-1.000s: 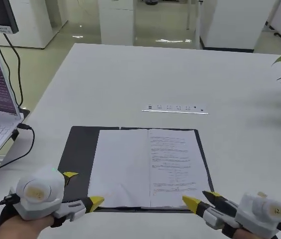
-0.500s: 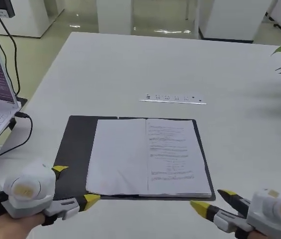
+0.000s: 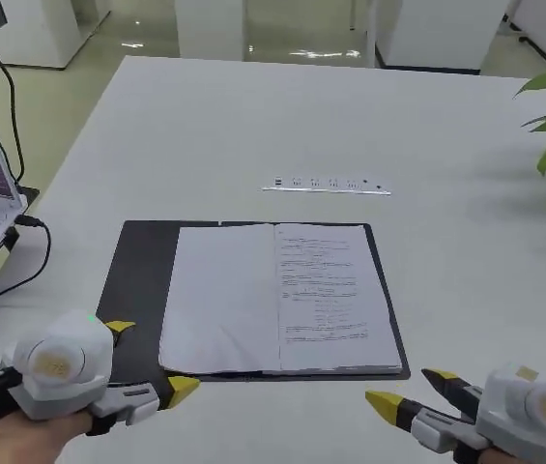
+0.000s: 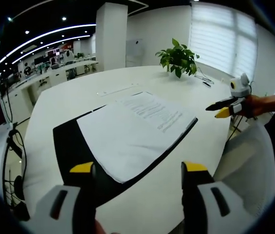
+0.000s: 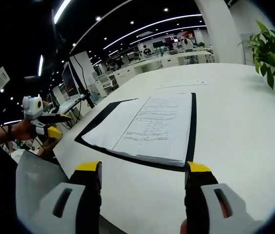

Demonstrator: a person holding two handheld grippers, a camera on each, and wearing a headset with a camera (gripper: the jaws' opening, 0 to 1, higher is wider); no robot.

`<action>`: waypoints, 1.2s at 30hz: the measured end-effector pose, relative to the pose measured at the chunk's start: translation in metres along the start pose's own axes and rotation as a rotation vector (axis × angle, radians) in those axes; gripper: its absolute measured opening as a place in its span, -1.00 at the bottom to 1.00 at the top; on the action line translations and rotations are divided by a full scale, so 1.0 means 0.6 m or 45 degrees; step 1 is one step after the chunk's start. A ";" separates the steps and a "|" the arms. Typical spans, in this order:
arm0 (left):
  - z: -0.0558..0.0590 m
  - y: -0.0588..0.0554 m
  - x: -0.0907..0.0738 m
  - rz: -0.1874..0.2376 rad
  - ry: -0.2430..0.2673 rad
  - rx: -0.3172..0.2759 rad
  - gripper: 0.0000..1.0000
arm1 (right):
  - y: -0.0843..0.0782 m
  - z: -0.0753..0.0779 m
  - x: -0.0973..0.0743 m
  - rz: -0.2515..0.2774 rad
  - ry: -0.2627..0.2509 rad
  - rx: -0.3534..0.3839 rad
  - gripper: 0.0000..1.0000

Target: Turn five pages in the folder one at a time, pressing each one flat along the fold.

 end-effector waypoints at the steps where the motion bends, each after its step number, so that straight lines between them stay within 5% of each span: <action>1: 0.006 0.000 0.002 -0.005 -0.005 0.005 0.42 | -0.001 -0.001 -0.001 -0.006 -0.002 0.002 0.37; 11: 0.050 0.012 0.030 -0.030 -0.096 0.025 0.39 | -0.008 -0.008 -0.002 -0.009 0.003 0.040 0.40; 36: 0.126 0.054 0.127 -0.139 -0.281 0.164 0.50 | -0.023 0.016 -0.034 -0.095 0.015 0.128 0.40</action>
Point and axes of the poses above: the centre of the closed fingertips' face, and the gripper's own axes: x roughly forward along the fingers, z roughly to its right, y roughly out of its top, the point moved 5 cm from there along -x, roughly backward along the fingers, and after that the axes turned 6 degrees about -x, right-handed, at the moved point
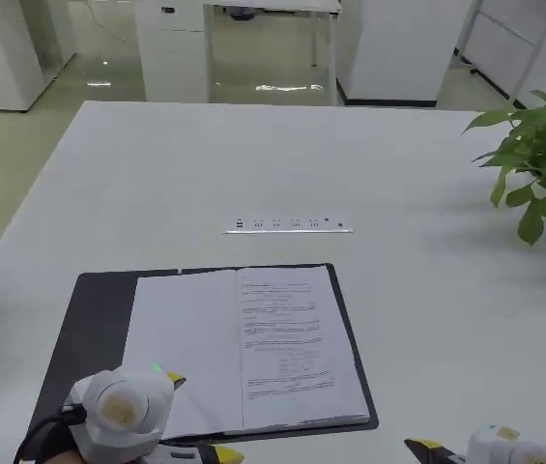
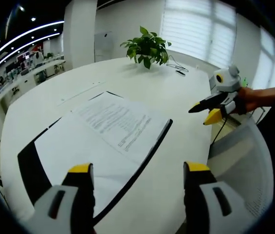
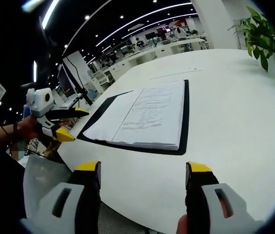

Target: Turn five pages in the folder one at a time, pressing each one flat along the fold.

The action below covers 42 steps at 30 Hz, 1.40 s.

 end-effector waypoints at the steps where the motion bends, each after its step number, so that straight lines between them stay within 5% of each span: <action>1: 0.003 0.003 0.005 0.001 -0.013 0.003 0.51 | 0.001 0.002 -0.001 -0.003 0.000 0.000 0.40; 10: 0.004 0.033 0.047 0.015 -0.039 -0.019 0.46 | 0.003 0.012 -0.008 -0.016 0.004 -0.017 0.44; 22: 0.029 0.069 0.122 -0.009 -0.080 0.013 0.39 | -0.013 0.021 -0.014 -0.038 0.012 0.024 0.51; 32: 0.048 0.073 0.180 -0.018 -0.100 -0.017 0.29 | -0.018 0.032 -0.006 -0.069 0.029 0.050 0.50; 42: 0.065 0.086 0.244 0.035 -0.050 -0.059 0.18 | -0.011 0.037 -0.007 -0.039 0.051 0.070 0.50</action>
Point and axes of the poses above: the centre of the closed fingertips' face, and the gripper's own axes: x roughly forward along the fingers, z roughly to its right, y roughly out of its top, the point moved 5 cm from there along -x, roughly backward along the fingers, and after that the axes turned 6 degrees about -x, right-handed, at the moved point
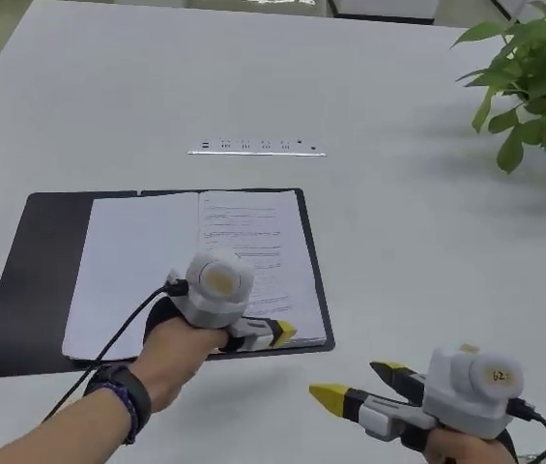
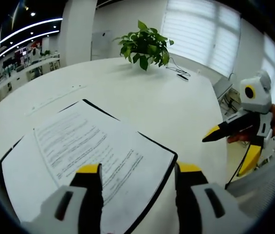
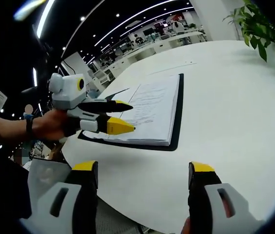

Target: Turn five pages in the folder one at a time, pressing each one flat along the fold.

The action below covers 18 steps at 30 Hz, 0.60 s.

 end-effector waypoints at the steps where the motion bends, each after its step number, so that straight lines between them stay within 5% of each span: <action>1: 0.001 0.000 0.008 0.007 0.003 -0.002 0.19 | 0.000 0.001 0.000 0.000 0.002 0.001 0.49; 7: -0.002 -0.023 0.031 -0.052 0.076 0.046 0.23 | -0.006 0.006 -0.003 0.006 0.001 0.020 0.55; 18: -0.009 -0.031 0.059 -0.046 0.182 0.058 0.37 | -0.015 0.011 -0.003 -0.003 0.001 0.032 0.54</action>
Point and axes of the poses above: the centre of the closed fingertips' face, and the gripper's own axes: x roughly forward along the fingers, z roughly to its right, y roughly out of its top, the point moved 5 cm from there along -x, roughly backward along the fingers, and after that the axes turned 6 degrees about -x, right-handed, at the moved point
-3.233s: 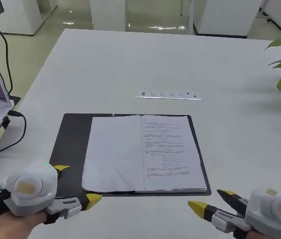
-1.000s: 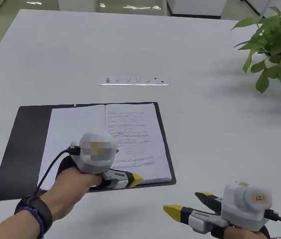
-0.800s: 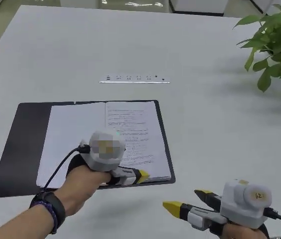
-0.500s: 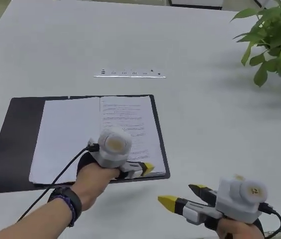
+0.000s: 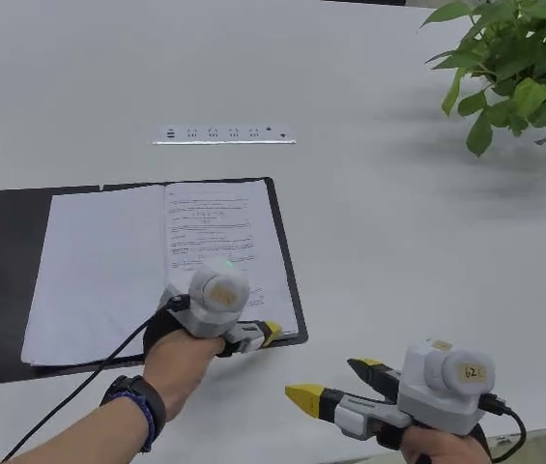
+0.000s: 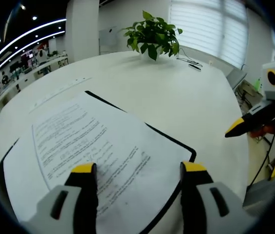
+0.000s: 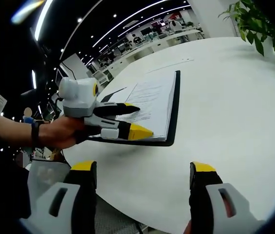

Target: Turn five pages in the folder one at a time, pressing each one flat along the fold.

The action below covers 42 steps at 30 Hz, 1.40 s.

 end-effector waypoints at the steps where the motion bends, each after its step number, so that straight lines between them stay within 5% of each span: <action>1: 0.001 0.001 0.000 0.006 0.003 -0.012 0.37 | 0.001 0.001 0.000 0.005 -0.001 0.003 0.54; 13: -0.018 0.004 0.001 0.044 0.069 -0.034 0.11 | 0.018 0.009 0.015 0.014 0.002 0.001 0.48; 19: -0.032 0.006 -0.004 0.048 0.053 -0.046 -0.07 | 0.058 0.014 0.039 0.076 0.023 -0.004 0.37; 31: -0.038 0.005 -0.006 0.049 0.047 -0.078 -0.21 | 0.190 0.056 0.111 0.291 0.101 0.089 0.19; 42: -0.044 0.000 -0.018 0.039 0.053 -0.136 -0.32 | 0.199 0.055 0.188 0.249 0.142 0.193 0.02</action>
Point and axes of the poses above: the centre of the closed fingertips' face, and the gripper's own axes: x roughly forward along the fingers, z roughly to its right, y roughly out of its top, the point moved 5 cm from there along -x, roughly backward along the fingers, and after that the axes turned 6 degrees about -x, right-handed, at the moved point
